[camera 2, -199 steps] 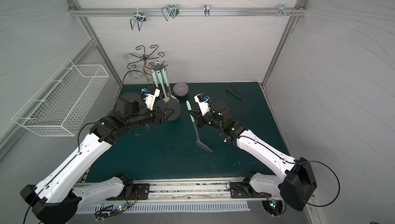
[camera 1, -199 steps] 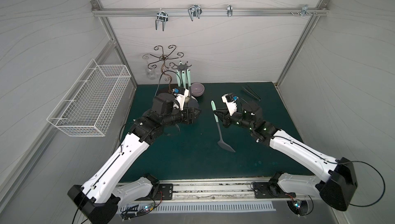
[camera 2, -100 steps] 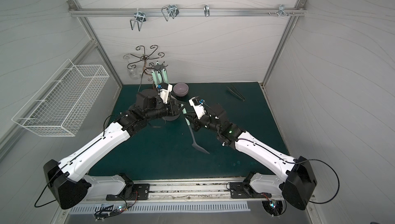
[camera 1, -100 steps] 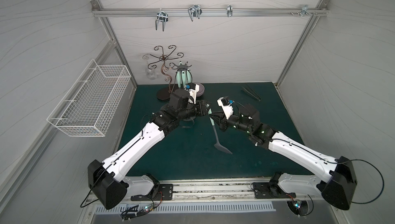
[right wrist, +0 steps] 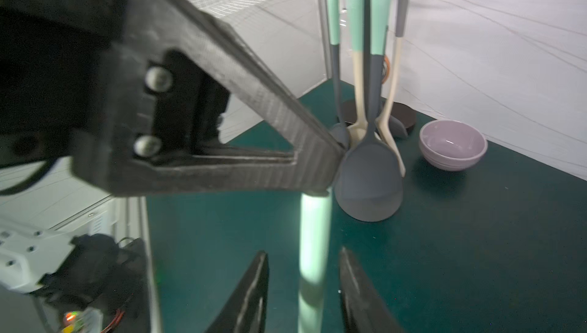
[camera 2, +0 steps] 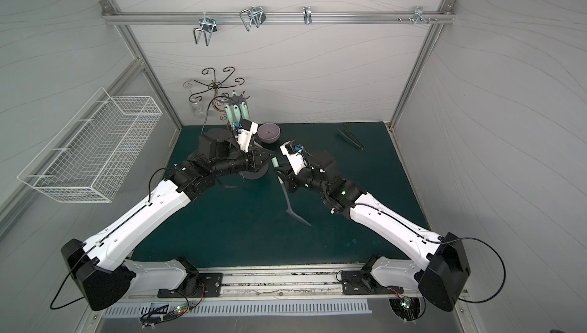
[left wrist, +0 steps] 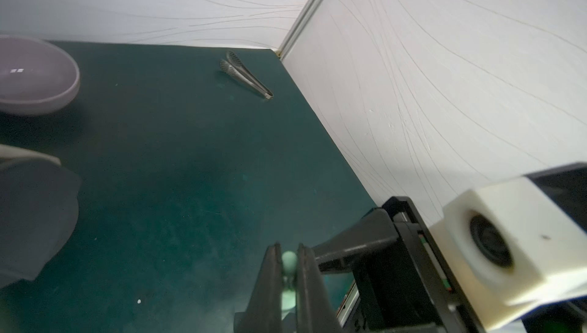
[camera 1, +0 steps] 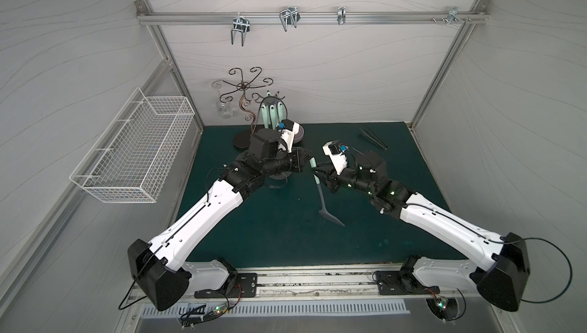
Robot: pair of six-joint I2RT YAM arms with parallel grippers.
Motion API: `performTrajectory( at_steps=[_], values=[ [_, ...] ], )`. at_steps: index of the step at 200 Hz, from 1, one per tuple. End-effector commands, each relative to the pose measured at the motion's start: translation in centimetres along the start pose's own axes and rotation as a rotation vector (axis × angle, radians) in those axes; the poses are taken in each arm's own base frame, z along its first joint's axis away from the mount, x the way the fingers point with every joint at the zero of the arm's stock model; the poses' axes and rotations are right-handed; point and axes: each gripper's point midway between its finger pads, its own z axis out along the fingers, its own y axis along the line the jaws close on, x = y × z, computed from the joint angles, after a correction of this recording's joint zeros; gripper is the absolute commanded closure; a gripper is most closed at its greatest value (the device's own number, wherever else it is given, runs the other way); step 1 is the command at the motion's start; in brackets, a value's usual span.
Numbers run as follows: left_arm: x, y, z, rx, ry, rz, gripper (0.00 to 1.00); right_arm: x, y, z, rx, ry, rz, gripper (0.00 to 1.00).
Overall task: Take the spatula off the kitchen utensil rack
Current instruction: Place the spatula at the center of the board.
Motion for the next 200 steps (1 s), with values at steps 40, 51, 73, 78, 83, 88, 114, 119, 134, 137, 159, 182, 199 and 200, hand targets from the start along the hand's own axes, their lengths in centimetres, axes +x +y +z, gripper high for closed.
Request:
performTrajectory(
  at_steps=[40, 51, 73, 78, 83, 88, 114, 119, 134, 137, 159, 182, 199, 200],
  values=[
    [-2.7, -2.9, -4.8, 0.359, 0.026, 0.178, 1.0, -3.6, 1.1, -6.6, -0.315, -0.028, 0.163, 0.36],
    [-2.6, -3.7, -5.5, 0.428, 0.047, 0.205, 1.0, -2.4, 1.5, -6.2, -0.359, 0.003, 0.172, 0.34],
    [-2.8, -5.4, -7.0, 0.566, 0.076, 0.223, 1.0, 0.4, 2.3, -5.0, -0.489, 0.103, 0.246, 0.43],
    [-2.9, -5.7, -7.2, 0.591, 0.082, 0.225, 1.0, 1.0, 2.5, -4.7, -0.528, 0.123, 0.264, 0.45],
    [-2.9, -6.1, -7.4, 0.614, 0.088, 0.226, 1.0, 1.5, 2.6, -4.4, -0.559, 0.144, 0.283, 0.46],
    [-2.9, -6.3, -7.5, 0.632, 0.093, 0.226, 1.0, 2.0, 2.7, -4.1, -0.583, 0.162, 0.301, 0.48],
    [-3.3, -6.8, -7.7, 0.685, 0.098, 0.216, 1.0, 3.5, 4.0, -2.9, -0.668, 0.225, 0.331, 0.51],
    [-3.3, -6.9, -7.7, 0.686, 0.097, 0.216, 1.0, 3.6, 4.4, -2.8, -0.679, 0.229, 0.325, 0.51],
    [-3.2, -6.7, -7.5, 0.683, 0.099, 0.211, 1.0, 3.7, 5.4, -2.7, -0.708, 0.236, 0.31, 0.49],
    [-3.2, -6.6, -7.4, 0.682, 0.099, 0.211, 1.0, 3.8, 5.5, -2.6, -0.711, 0.237, 0.31, 0.49],
    [-3.1, -6.3, -7.1, 0.677, 0.104, 0.205, 1.0, 4.0, 6.0, -2.8, -0.734, 0.244, 0.325, 0.47],
    [-3.0, -6.0, -6.8, 0.668, 0.11, 0.196, 1.0, 4.1, 6.1, -3.2, -0.728, 0.238, 0.324, 0.43],
    [-3.0, -5.6, -6.6, 0.658, 0.111, 0.188, 1.0, 3.8, 5.5, -3.6, -0.676, 0.21, 0.308, 0.41],
    [-3.0, -5.6, -6.5, 0.657, 0.11, 0.188, 1.0, 3.8, 5.4, -3.6, -0.671, 0.208, 0.307, 0.41]
  ],
)
